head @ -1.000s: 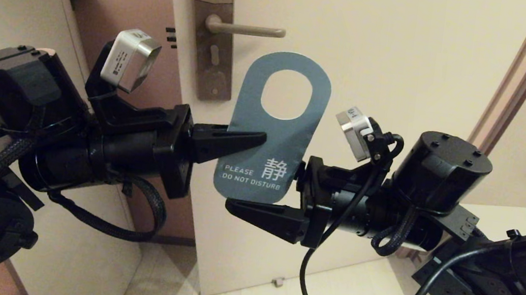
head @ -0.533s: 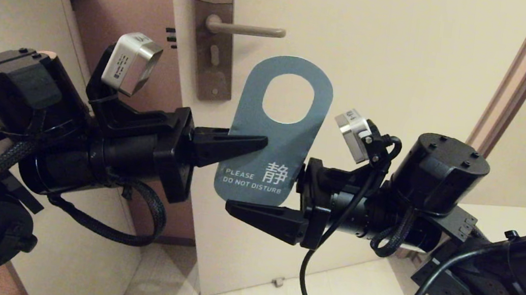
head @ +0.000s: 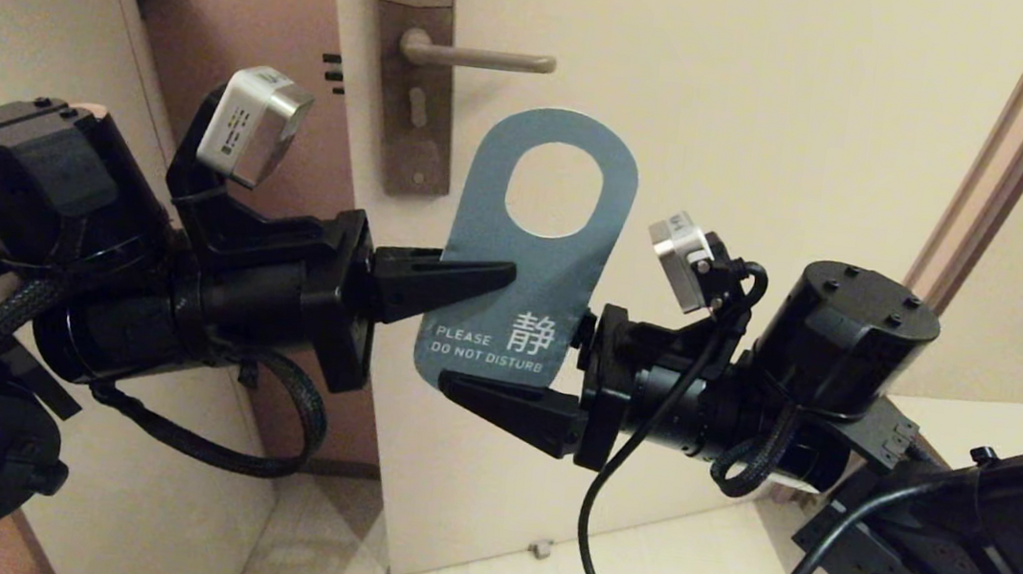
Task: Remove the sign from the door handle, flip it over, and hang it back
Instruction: Hand it to the other hand
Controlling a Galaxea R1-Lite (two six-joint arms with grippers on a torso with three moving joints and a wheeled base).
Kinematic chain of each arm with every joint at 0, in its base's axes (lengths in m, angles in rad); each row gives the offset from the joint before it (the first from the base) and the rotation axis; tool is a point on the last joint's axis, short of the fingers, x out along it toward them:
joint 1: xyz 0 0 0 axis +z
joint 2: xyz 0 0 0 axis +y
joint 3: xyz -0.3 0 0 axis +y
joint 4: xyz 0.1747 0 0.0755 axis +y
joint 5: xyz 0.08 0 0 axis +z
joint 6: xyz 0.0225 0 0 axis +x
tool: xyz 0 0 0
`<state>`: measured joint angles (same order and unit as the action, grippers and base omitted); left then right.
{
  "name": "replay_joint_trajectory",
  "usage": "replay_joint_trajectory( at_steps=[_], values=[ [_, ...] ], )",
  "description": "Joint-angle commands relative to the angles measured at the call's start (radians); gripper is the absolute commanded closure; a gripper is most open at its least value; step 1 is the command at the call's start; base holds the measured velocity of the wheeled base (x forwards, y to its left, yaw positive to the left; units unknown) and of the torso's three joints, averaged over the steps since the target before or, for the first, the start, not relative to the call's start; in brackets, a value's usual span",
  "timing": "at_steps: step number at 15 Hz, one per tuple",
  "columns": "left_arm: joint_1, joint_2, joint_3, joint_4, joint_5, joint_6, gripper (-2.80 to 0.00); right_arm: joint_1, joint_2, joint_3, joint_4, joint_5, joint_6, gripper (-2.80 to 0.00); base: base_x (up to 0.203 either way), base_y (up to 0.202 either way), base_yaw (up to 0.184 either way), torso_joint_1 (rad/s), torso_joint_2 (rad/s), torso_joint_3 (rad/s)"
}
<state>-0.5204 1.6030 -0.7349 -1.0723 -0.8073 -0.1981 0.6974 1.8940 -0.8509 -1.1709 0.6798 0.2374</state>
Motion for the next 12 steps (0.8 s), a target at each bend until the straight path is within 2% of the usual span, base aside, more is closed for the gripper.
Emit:
replay_joint_trajectory(
  at_steps=[1, 12],
  values=[
    [-0.001, -0.003, 0.002, -0.006, -0.006, -0.001, 0.00, 0.001, 0.002, -0.002, -0.007, 0.004, 0.002, -2.80, 0.000, 0.000, 0.000, 0.000, 0.00, 0.000],
    [0.002, -0.008, 0.000, -0.006, 0.013, -0.001, 0.00, 0.001, -0.010, -0.002, -0.015, 0.004, 0.034, -2.80, 0.000, 0.000, 0.000, 0.000, 0.00, 0.000]
  ],
)
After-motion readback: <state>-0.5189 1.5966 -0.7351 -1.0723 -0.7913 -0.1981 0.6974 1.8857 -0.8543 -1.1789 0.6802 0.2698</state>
